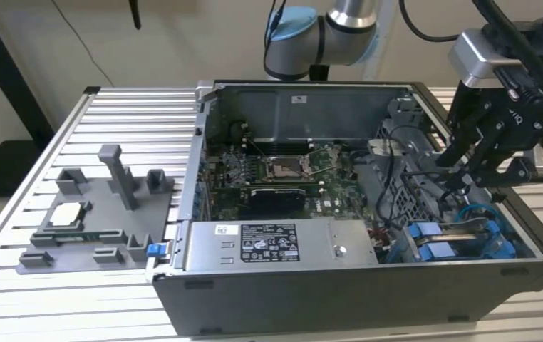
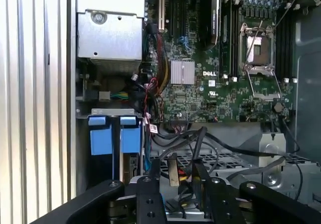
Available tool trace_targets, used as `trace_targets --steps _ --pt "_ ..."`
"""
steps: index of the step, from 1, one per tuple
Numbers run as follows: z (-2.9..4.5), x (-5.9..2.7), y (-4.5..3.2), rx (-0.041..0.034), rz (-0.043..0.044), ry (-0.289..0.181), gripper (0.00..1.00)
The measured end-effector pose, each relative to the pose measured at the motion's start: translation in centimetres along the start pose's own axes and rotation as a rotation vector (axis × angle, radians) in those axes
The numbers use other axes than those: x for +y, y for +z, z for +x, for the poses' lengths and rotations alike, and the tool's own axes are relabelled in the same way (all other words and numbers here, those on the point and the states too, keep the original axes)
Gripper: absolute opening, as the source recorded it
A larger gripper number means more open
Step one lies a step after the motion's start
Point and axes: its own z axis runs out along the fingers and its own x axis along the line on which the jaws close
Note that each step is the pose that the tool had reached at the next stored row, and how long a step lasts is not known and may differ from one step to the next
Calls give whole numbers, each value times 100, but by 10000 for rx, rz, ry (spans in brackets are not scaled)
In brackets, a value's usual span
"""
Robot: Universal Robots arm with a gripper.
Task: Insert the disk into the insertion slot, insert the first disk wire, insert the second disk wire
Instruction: 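Insert the first disk wire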
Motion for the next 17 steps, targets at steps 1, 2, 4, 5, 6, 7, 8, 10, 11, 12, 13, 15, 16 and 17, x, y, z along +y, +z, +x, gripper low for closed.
trace_targets --steps 1,2,4,5,6,7,8,10,11,12,13,15,16,17 --pt "3 0 3 -1 0 -1 100" --pt "5 0 6 -1 0 -2 100" --pt "11 -1 15 -2 -1 -4 100" --pt "13 -1 18 -1 -1 -4 100" --pt "16 -1 21 0 -1 -4 100" --pt "18 -1 24 0 -1 -5 100" --pt "19 -1 26 1 -1 -5 100" --pt "21 0 29 -19 -1 -5 100" --pt "21 1 31 -66 -2 -7 100" --pt "21 2 31 -125 -3 -9 100" --pt "21 2 31 -179 -4 -12 100" --pt "21 5 31 -283 -6 -15 100" --pt "20 5 30 -309 -7 -17 100" --pt "20 5 31 -333 -7 -18 100"
